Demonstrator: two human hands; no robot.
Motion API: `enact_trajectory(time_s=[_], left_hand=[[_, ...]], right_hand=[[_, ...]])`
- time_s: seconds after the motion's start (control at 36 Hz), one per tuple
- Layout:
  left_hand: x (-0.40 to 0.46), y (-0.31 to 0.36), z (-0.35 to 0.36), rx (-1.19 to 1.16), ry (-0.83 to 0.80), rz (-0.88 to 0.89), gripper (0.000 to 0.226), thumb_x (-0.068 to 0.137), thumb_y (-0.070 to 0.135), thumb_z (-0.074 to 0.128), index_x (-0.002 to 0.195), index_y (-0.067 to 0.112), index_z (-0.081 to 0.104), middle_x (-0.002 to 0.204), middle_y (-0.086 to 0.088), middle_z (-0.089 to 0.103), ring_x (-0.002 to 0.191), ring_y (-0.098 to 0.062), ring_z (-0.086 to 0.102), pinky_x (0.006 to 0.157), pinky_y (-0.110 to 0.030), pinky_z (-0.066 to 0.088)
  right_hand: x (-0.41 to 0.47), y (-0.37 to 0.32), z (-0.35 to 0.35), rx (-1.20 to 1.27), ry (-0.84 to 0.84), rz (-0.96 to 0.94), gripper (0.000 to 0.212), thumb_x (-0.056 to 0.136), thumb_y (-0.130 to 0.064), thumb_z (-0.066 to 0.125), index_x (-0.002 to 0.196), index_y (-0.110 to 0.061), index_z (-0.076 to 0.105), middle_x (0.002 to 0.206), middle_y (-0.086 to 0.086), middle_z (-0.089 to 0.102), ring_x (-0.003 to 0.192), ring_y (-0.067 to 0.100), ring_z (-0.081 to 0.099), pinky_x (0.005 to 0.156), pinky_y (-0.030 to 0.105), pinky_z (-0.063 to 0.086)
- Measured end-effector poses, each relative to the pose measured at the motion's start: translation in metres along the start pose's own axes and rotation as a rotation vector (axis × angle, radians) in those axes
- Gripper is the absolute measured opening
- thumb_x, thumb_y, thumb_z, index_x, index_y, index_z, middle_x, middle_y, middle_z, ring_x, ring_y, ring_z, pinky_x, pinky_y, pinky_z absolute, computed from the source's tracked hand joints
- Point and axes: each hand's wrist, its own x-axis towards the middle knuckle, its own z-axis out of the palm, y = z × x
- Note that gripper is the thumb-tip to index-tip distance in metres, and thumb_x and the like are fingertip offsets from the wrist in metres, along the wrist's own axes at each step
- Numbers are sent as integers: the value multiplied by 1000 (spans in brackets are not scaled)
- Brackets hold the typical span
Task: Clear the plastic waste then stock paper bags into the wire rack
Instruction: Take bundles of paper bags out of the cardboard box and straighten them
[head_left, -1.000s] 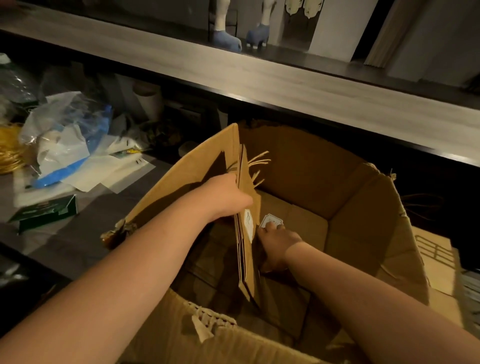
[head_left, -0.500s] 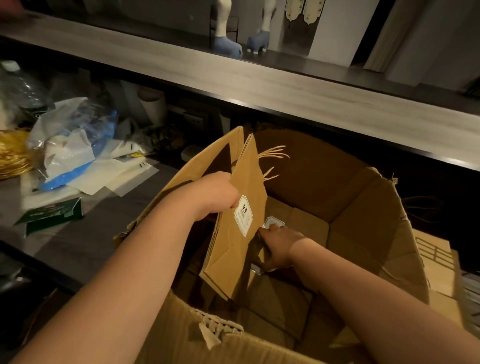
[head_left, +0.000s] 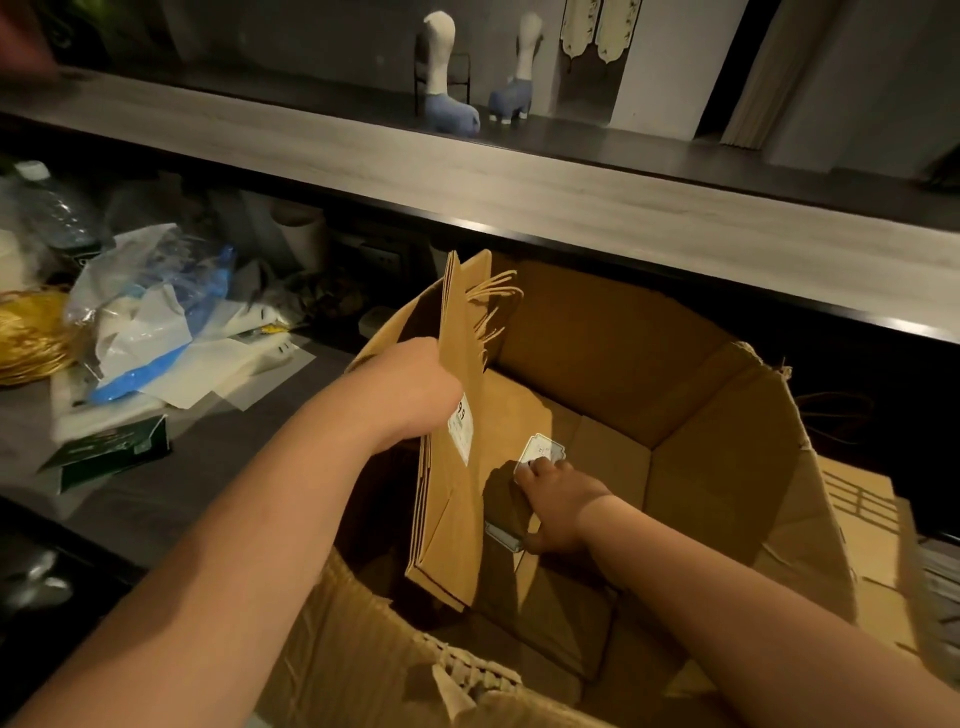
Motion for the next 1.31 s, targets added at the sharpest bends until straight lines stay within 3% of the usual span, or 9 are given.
enact_trajectory(time_s=[0.19,0.36,0.44,0.56,0.67,0.75,0.94,1.19,1.31], left_hand=[[2,-14,9,-73,-72,-45,14,90,11,54,92,24,55,95,-3,63,86,-22,62,77,-34,53],[2,-31,-1,-283,-111,-34,19,88,8,58,95,26,57,99,-3,65,92,-22,62,74,-33,50],[1,-41,-4,-462,-59,-13,26,87,6,58,98,30,55,104,-1,63,100,-23,59,85,-39,47],[1,-43,-1,-497,-63,32,30,88,7,58,103,32,51,100,6,60,98,-17,57,82,-34,45],[0,-41,-2,-521,-77,43,28,89,5,57,104,29,53,102,4,61,97,-18,58,80,-33,46],[-1,-44,-7,-638,5,38,28,88,0,55,101,25,59,102,-5,66,93,-21,62,77,-34,48],[-3,-51,-13,-747,6,-8,25,88,1,56,104,19,61,99,-6,68,90,-22,63,75,-34,48],[-11,-44,-14,-797,-1,69,16,83,3,62,94,14,66,79,-1,73,81,-21,67,65,-31,49],[-19,-43,-15,-757,1,73,19,87,-3,55,87,13,66,68,4,73,74,-18,67,63,-31,48]], right_hand=[[-5,-4,-17,113,-103,-8,66,84,-42,69,137,-15,41,125,8,54,105,26,58,86,39,55],[0,-17,-37,142,-224,16,49,96,-27,55,140,-16,39,106,5,53,92,20,58,74,32,50],[5,-23,-43,102,-155,8,55,96,-16,53,147,-15,30,115,10,57,93,23,58,69,33,47],[6,-22,-42,37,-76,0,52,99,-12,48,147,-15,29,112,9,60,87,23,60,65,34,50],[2,-19,-43,-39,-83,10,49,99,-9,44,146,-16,32,127,14,55,113,31,58,79,41,50],[5,-14,-56,-22,-108,72,53,97,-6,46,147,-18,35,132,12,52,116,30,56,87,40,52],[-2,23,-100,360,47,322,21,95,-23,56,116,-25,60,111,0,61,96,18,60,84,35,51],[-34,76,-144,474,274,392,45,100,-16,49,145,-16,43,137,8,55,119,22,57,96,34,48],[-55,98,-156,631,331,350,32,102,-18,45,133,-16,54,107,3,63,90,16,62,74,27,48]])
